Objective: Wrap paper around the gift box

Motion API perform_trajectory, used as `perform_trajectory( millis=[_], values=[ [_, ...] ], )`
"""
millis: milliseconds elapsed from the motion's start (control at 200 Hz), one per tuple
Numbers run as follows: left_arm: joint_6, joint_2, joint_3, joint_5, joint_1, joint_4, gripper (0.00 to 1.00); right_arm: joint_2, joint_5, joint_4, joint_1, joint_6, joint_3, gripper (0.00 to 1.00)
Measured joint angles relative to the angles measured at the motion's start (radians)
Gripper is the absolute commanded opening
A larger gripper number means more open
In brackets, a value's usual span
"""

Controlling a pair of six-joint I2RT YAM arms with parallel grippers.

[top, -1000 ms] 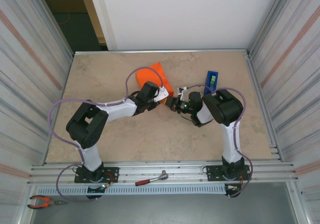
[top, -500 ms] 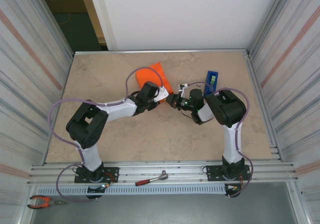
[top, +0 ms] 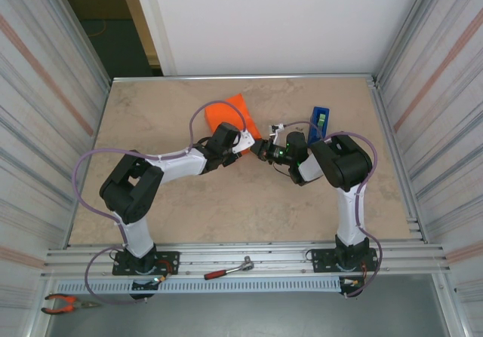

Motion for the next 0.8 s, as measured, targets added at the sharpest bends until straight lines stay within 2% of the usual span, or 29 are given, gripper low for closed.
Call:
perform_trajectory(
  millis=[631,802],
  values=[
    [0.000,0.000,0.000,0.000,0.000,0.000,0.51,-0.048,0.000,-0.012,0.000,0.000,0.000,0.00],
    [0.000,0.000,0.002,0.000,0.000,-0.001,0.56,-0.049,-0.001,-0.012,-0.006,0.000,0.000,0.00]
  ],
)
